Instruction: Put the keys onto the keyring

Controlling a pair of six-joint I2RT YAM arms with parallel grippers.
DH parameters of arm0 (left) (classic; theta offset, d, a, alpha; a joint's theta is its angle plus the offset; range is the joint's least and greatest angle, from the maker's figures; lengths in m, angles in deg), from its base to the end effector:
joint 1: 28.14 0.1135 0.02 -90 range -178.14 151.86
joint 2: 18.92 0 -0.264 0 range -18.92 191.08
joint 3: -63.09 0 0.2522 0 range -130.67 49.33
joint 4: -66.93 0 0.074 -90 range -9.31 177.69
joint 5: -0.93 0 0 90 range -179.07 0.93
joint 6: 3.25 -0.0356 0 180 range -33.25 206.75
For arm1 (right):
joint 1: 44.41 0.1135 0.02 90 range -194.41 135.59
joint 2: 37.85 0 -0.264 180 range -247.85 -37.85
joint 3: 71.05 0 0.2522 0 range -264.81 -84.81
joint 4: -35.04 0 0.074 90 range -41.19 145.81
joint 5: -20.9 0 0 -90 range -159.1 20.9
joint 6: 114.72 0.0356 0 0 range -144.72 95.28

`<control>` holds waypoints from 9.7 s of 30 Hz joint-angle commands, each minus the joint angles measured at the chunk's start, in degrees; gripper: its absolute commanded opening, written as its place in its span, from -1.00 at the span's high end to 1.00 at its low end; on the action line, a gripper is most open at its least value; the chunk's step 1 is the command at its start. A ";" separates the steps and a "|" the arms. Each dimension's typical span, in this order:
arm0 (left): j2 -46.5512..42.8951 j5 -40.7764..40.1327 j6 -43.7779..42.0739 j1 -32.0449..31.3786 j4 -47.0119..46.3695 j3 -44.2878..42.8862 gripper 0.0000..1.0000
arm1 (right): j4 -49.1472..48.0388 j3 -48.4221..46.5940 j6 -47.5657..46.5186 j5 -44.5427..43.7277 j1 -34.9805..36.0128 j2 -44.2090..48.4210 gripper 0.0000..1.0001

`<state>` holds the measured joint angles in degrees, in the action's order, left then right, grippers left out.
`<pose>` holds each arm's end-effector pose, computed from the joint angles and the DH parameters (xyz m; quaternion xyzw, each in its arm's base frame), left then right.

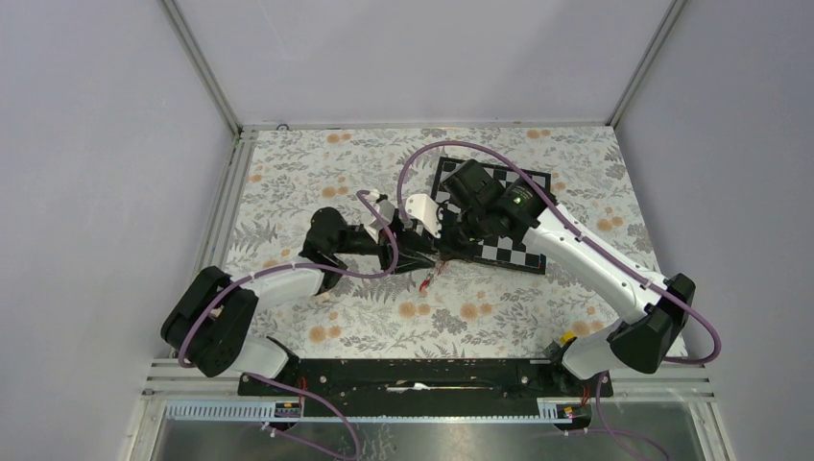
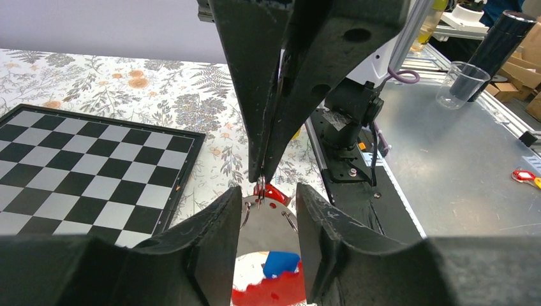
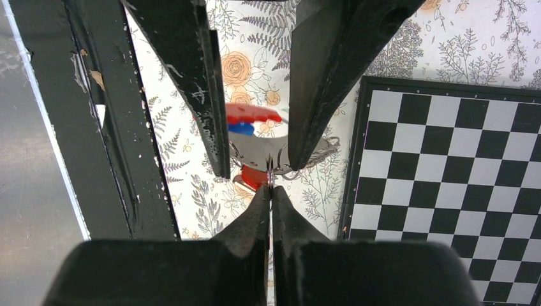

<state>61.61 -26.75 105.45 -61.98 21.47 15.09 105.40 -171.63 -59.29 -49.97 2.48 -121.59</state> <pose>0.2129 -0.1807 0.2585 0.4715 0.4751 -0.5853 0.4576 0.1942 0.2245 0.3624 -0.6505 0.6758 0.1900 0.2899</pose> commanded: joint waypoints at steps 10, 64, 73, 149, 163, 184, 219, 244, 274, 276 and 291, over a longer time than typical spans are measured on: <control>1.82 0.81 2.00 -0.52 -6.61 -1.24 0.53 | -1.24 -0.17 0.31 1.53 0.74 0.03 1.00; -1.58 7.42 4.37 -0.34 -10.06 -1.00 1.00 | -8.47 8.28 1.36 6.45 -1.66 8.73 0.14; -1.23 8.56 7.67 -0.30 -13.37 -1.18 1.00 | -8.44 9.95 -1.38 12.51 -2.18 10.37 0.16; -1.45 9.62 13.06 -1.13 -22.43 0.93 1.00 | -15.05 14.34 0.33 19.29 -2.31 6.13 1.00; -2.13 10.10 11.69 -1.43 -21.61 1.43 1.00 | -14.98 14.10 0.46 18.52 -2.46 7.08 1.00; -1.36 4.64 17.00 -0.39 -23.16 0.39 1.00 | -16.54 15.86 0.04 23.52 -6.27 15.41 0.17; 2.04 0.25 23.89 -0.43 -28.58 0.48 1.00 | -26.45 21.10 3.28 23.73 -6.21 16.93 0.57; -1.78 4.55 8.02 1.89 -8.34 -4.33 0.09 | -16.26 17.15 -0.96 14.81 -6.21 17.92 1.00; -0.68 2.47 1.31 2.80 -5.55 -2.79 -0.42 | 6.48 -2.11 -6.23 5.39 -4.08 3.82 1.00; -0.81 2.46 0.54 2.38 -5.23 -2.39 -0.42 | 6.92 -2.75 -5.94 5.25 -3.73 3.00 1.00; 2.18 1.13 1.00 -1.93 -9.22 -1.16 0.23 | 7.00 -5.71 -2.92 4.93 -1.55 -0.68 1.00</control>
<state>63.32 -24.76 106.32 -63.32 16.72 13.50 112.77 -175.50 -63.62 -44.65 0.12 -122.42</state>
